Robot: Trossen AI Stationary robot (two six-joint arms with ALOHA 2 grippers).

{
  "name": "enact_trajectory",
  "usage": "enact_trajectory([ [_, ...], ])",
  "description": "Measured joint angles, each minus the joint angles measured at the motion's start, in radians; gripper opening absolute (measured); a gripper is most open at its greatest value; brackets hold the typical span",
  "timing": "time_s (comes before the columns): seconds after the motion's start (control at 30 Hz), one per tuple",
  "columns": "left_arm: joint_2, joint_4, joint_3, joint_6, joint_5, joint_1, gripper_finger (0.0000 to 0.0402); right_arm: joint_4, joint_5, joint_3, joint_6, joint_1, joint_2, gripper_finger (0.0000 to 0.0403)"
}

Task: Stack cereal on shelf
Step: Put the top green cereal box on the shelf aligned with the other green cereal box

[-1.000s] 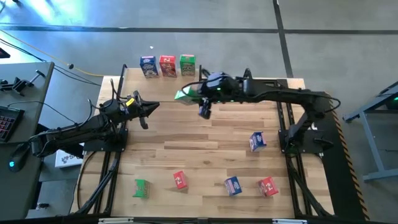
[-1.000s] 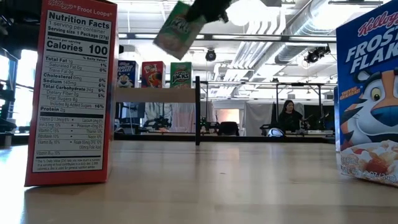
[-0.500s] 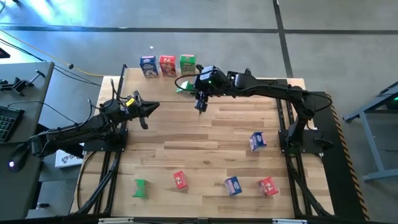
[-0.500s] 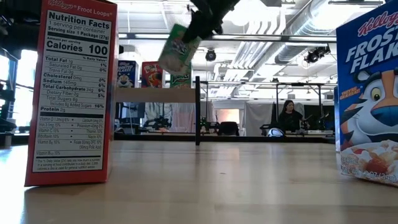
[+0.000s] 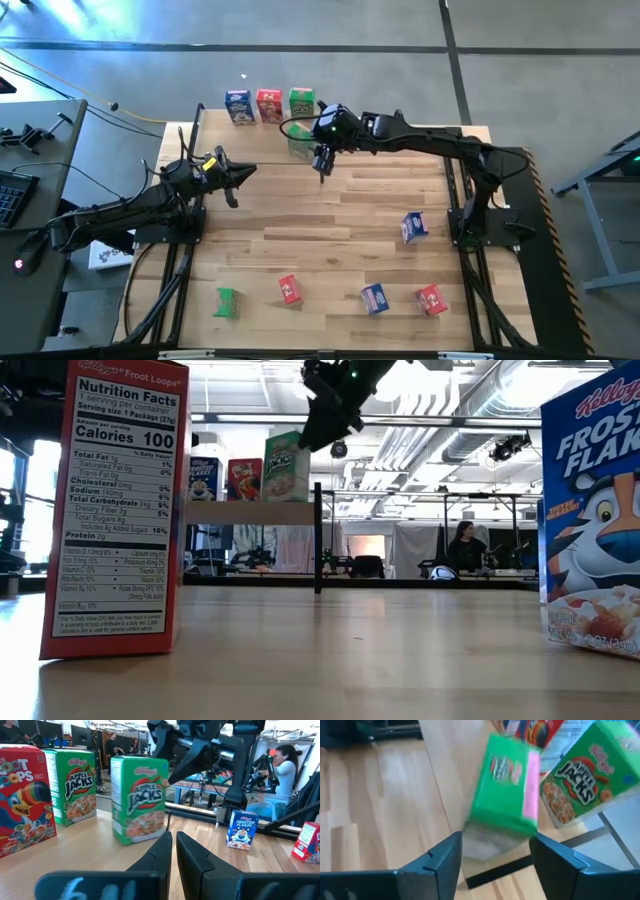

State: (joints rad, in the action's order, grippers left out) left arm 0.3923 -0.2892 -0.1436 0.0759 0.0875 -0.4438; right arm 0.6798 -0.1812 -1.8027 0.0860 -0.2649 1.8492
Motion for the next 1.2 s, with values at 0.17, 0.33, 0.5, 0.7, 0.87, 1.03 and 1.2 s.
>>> enact_trajectory([
  [0.17,0.0,0.001,0.0,0.0,0.002,0.0,0.0019,-0.031,-0.032,0.001,0.001,0.0,0.004,0.0214],
  [0.33,0.0,0.001,0.0,-0.001,0.007,0.0,0.0019,-0.06,-0.056,0.0,0.002,0.0,0.005,0.0214],
  [0.5,0.0,0.006,0.0,-0.001,0.008,0.0,0.0019,0.014,-0.156,-0.077,0.055,0.022,-0.011,0.0213],
  [0.7,0.0,0.008,0.0,0.0,0.008,0.0,0.0019,0.205,-0.118,-0.19,0.016,0.052,-0.029,0.0199],
  [0.87,0.0,0.008,0.0,0.0,0.007,0.0,0.0019,0.237,-0.105,-0.079,-0.026,0.074,-0.027,0.0142],
  [1.03,0.0,0.013,0.0,0.001,0.007,0.0,0.0019,0.014,-0.099,0.112,-0.026,0.131,-0.026,0.0048],
  [1.2,0.0,0.012,0.0,0.001,0.007,0.0,0.0019,-0.259,-0.07,0.253,-0.033,0.162,-0.026,0.0011],
])
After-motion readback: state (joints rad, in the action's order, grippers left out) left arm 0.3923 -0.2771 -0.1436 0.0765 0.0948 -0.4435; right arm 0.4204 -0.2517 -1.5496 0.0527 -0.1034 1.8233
